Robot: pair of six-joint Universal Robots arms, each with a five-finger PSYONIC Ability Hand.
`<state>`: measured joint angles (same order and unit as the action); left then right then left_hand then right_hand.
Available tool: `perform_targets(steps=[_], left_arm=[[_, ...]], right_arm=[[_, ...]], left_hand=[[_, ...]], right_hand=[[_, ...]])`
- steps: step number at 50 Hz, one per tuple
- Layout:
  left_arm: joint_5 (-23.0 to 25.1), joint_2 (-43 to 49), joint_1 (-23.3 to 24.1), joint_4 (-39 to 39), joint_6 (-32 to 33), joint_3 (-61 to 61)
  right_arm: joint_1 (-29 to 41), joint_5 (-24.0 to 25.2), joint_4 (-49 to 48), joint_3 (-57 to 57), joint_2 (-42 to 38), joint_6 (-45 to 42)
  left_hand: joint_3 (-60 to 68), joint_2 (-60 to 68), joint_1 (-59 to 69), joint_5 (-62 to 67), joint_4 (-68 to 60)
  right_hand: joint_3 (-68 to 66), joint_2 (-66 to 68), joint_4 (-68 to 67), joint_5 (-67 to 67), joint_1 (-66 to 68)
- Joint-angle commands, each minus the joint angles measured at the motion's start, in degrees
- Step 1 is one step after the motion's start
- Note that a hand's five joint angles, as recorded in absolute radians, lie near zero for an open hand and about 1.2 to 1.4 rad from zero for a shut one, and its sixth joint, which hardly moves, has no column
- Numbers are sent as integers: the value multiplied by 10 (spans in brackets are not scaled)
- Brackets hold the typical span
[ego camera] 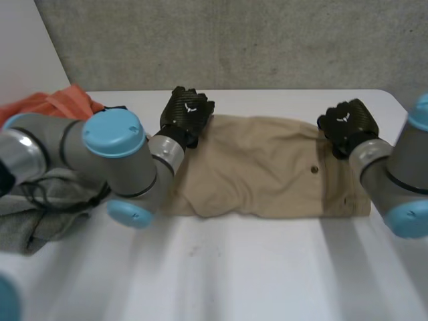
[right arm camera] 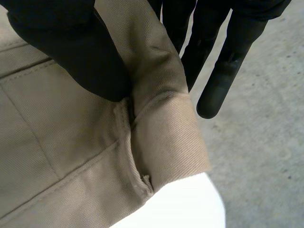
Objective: Fold the laundry.
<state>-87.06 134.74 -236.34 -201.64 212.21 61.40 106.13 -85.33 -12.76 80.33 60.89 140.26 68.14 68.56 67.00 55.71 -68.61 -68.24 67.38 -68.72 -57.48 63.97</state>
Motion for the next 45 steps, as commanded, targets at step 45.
perform_targets(steps=[45], left_arm=[[4,-122,-8,-103,-54,201]], right_arm=[[-132,-19,72,84,31,-23]], left_hand=[[-581,-586,-570,-557,586]], right_hand=[[-118,126,-113,-125,160]])
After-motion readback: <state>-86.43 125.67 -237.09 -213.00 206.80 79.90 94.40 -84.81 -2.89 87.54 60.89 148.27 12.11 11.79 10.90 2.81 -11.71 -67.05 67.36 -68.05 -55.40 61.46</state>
